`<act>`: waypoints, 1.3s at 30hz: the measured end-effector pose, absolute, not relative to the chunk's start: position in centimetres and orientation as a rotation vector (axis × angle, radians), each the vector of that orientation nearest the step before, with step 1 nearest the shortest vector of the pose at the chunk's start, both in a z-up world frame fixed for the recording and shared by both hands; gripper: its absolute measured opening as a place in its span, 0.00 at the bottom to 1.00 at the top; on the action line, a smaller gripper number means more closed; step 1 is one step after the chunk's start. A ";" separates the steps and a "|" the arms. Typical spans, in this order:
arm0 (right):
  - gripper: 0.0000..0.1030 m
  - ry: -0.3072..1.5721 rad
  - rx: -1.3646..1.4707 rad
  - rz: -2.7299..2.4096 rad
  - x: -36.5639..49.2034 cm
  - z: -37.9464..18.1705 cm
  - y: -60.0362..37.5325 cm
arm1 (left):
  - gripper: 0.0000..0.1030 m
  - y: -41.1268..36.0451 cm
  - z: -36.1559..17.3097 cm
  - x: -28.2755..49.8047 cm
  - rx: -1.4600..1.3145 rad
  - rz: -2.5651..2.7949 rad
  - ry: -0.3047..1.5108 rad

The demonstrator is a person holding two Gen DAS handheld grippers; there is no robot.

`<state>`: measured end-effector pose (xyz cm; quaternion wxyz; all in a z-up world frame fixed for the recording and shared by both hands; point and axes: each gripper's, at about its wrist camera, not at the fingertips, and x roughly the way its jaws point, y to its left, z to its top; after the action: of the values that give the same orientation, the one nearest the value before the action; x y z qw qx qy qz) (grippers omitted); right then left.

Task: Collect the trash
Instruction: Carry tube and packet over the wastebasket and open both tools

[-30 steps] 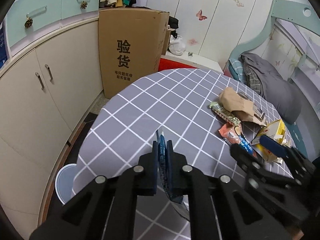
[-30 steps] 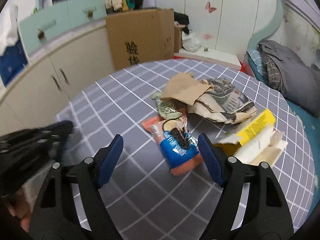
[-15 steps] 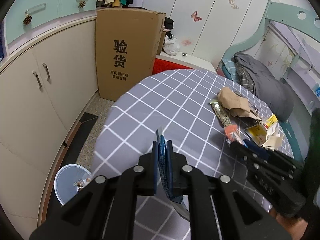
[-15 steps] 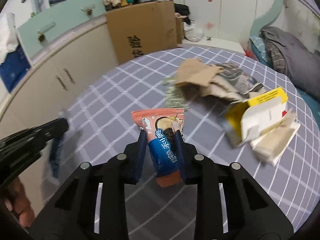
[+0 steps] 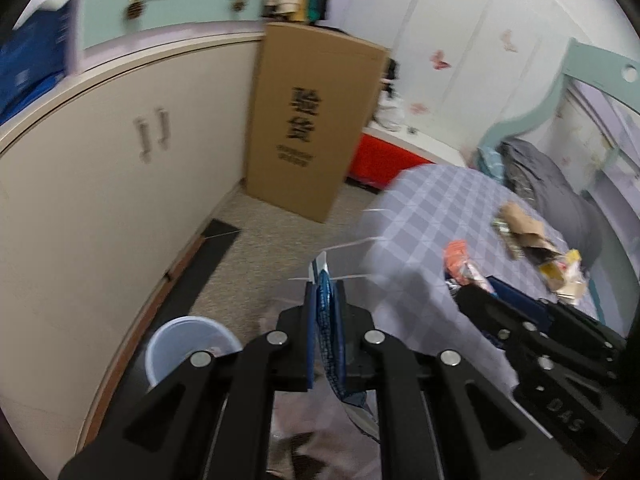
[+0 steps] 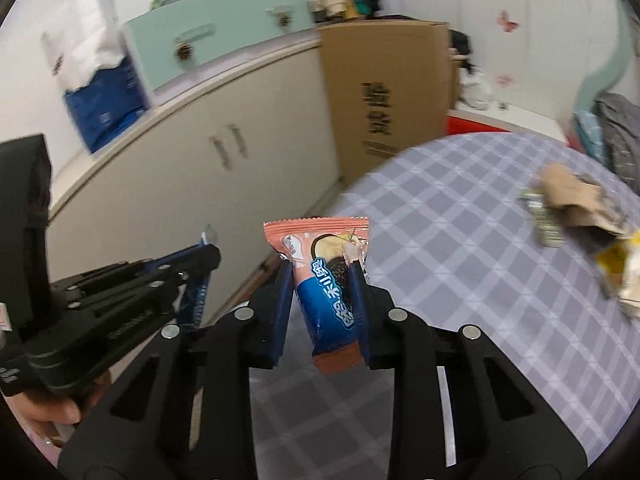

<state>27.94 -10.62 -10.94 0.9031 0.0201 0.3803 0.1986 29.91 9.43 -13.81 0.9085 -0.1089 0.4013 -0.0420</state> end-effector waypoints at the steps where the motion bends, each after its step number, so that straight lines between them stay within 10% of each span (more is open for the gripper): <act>1: 0.27 0.790 0.040 0.428 27.9 -11.1 -9.5 | 0.08 11.0 -14.2 29.7 -0.233 -0.064 0.833; 15: 0.27 0.907 -0.011 0.602 29.5 -17.2 5.8 | 0.08 25.2 -20.2 28.2 -0.315 0.179 0.914; 19: 0.52 0.926 -0.008 0.597 30.5 -19.6 8.1 | 0.08 27.4 -21.8 28.3 -0.334 0.218 0.936; 39: 0.65 0.927 -0.034 0.487 30.4 -21.7 7.0 | 0.08 26.6 -24.4 29.6 -0.317 0.184 0.994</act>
<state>30.44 6.97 -21.65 0.8660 -0.0163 0.4424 0.2323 29.61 26.56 -24.44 0.8630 -0.1510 0.4740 0.0878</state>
